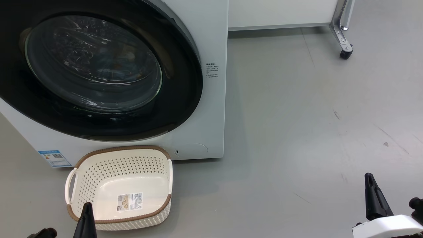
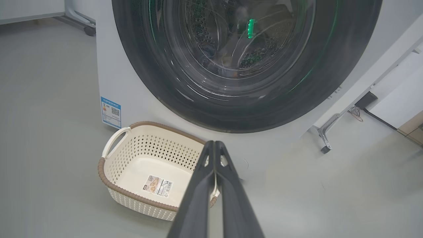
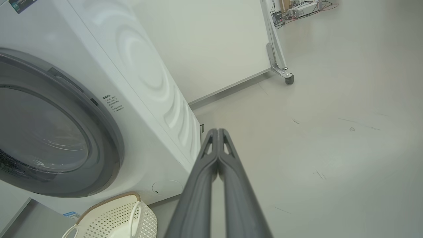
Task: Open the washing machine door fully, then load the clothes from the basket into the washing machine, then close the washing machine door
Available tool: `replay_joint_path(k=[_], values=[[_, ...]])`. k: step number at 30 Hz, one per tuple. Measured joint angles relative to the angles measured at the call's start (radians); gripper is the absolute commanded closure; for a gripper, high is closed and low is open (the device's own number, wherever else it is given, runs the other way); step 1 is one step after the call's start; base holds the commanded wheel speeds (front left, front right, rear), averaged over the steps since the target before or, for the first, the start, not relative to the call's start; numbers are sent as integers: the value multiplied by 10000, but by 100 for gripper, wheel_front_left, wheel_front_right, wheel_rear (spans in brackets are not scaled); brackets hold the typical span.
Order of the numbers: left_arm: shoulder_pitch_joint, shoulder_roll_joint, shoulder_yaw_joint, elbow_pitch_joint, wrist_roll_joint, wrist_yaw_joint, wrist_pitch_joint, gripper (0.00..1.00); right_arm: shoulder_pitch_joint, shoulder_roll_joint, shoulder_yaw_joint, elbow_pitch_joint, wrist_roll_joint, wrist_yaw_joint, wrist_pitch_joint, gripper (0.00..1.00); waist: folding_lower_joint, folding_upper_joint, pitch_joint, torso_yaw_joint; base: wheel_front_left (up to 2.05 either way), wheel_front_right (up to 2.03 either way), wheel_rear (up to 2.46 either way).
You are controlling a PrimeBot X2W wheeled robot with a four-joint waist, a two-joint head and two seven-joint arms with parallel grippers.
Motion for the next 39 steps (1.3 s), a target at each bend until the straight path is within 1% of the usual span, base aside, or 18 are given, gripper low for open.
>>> replay_joint_path(k=[16,22,26,28,30,31,39], values=[[-433,73,61,113,-2027,0,575,100,-369,25,-142,171,2240,-4,612,100,0,0,8,21,0,0,0],[-645,142,79,205,-2989,0,790,100,-508,31,-190,274,3218,-4,844,100,0,0,11,30,0,0,0],[-703,155,86,257,-3313,0,878,100,-629,35,-219,320,3639,-6,959,100,0,0,11,34,0,0,0],[-820,178,90,280,-3722,0,966,100,-679,35,-244,357,4063,-6,1051,100,0,0,12,38,0,0,0],[-857,196,92,282,-3824,0,1007,100,-687,36,-253,380,4192,-6,1057,100,0,0,13,39,0,0,0],[-911,222,98,303,-4130,0,1058,100,-736,40,-274,426,4477,-6,1141,100,0,0,13,42,0,0,0],[-1117,270,111,366,-5095,0,1323,100,-925,56,-347,533,5586,-6,1434,100,0,0,15,52,0,0,0]])
